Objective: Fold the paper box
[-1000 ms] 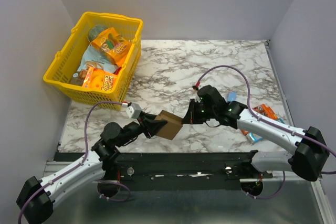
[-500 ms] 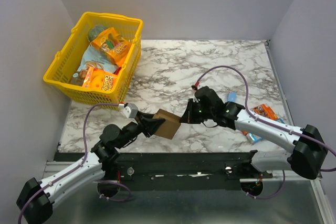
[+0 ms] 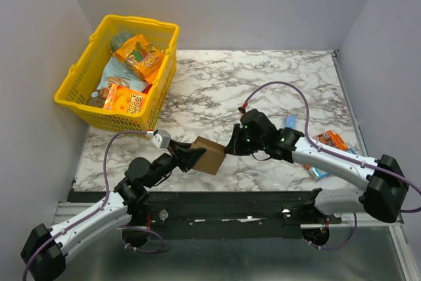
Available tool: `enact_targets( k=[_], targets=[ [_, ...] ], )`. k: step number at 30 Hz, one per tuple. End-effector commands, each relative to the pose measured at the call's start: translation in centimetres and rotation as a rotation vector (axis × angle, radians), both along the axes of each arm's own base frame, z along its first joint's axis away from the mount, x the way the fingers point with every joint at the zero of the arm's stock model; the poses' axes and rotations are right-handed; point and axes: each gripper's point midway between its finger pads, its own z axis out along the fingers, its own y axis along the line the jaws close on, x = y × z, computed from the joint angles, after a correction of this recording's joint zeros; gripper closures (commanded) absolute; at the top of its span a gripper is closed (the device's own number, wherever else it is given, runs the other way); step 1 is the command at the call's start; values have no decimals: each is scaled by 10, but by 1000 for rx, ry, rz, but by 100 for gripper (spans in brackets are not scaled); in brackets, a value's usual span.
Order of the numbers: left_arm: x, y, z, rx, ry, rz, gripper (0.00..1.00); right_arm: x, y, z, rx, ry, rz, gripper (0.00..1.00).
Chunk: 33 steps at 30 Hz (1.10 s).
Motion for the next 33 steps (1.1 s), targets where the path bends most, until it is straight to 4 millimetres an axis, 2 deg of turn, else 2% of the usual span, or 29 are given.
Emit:
enact_targets(
  k=[1, 2, 3, 4, 7, 10, 13, 16, 17, 18, 19, 20, 22, 23, 24, 25, 27, 33],
  targets=[
    [9, 10, 3, 41, -92, 60, 92, -36, 16, 42, 50, 0, 142, 83],
    [7, 8, 5, 46, -99, 41, 92, -31, 10, 45, 22, -24, 128, 80],
    [3, 6, 1, 65, -92, 15, 92, -25, 7, 58, 12, -65, 115, 75],
    [-1, 3, 4, 76, -103, -16, 92, -19, -6, 58, -58, -105, 97, 63],
    [-8, 0, 4, 87, -100, -58, 92, -8, -24, 79, -108, -235, 86, 47],
    [-12, 0, 8, 81, -109, -77, 92, -2, -39, 88, -135, -334, 89, 35],
    [-19, -4, 13, 63, -120, -123, 92, -1, -48, 80, -169, -350, 86, 29],
    [-28, -12, 19, 34, -124, -197, 92, -1, -47, 68, -164, -325, 123, 35],
    [-31, -15, 18, 33, -111, -228, 92, 0, -52, 54, -180, -301, 131, 37],
    [-38, -19, 26, -2, -120, -283, 92, 0, -51, 48, -175, -294, 148, 39],
    [-39, -19, 28, -10, -119, -304, 92, -6, -43, 50, -124, -304, 221, 42],
    [-38, -21, 25, -11, -99, -324, 92, -10, -45, 44, -106, -304, 248, 43],
    [-45, -23, 32, -48, -103, -389, 92, -19, -38, 50, -38, -322, 322, 43],
    [-41, -23, 29, -51, -82, -387, 92, -20, -40, 51, -27, -321, 323, 45],
    [-43, -23, 37, -75, -114, -402, 92, -23, -45, 46, -22, -315, 323, 46],
    [-46, -23, 37, -90, -93, -426, 92, -27, -45, 43, 3, -298, 341, 48],
    [-43, -21, 41, -113, -104, -430, 92, -28, -55, 26, 5, -256, 327, 49],
    [-45, -21, 43, -131, -88, -461, 92, -39, -41, 24, 134, -273, 403, 53]
  ],
)
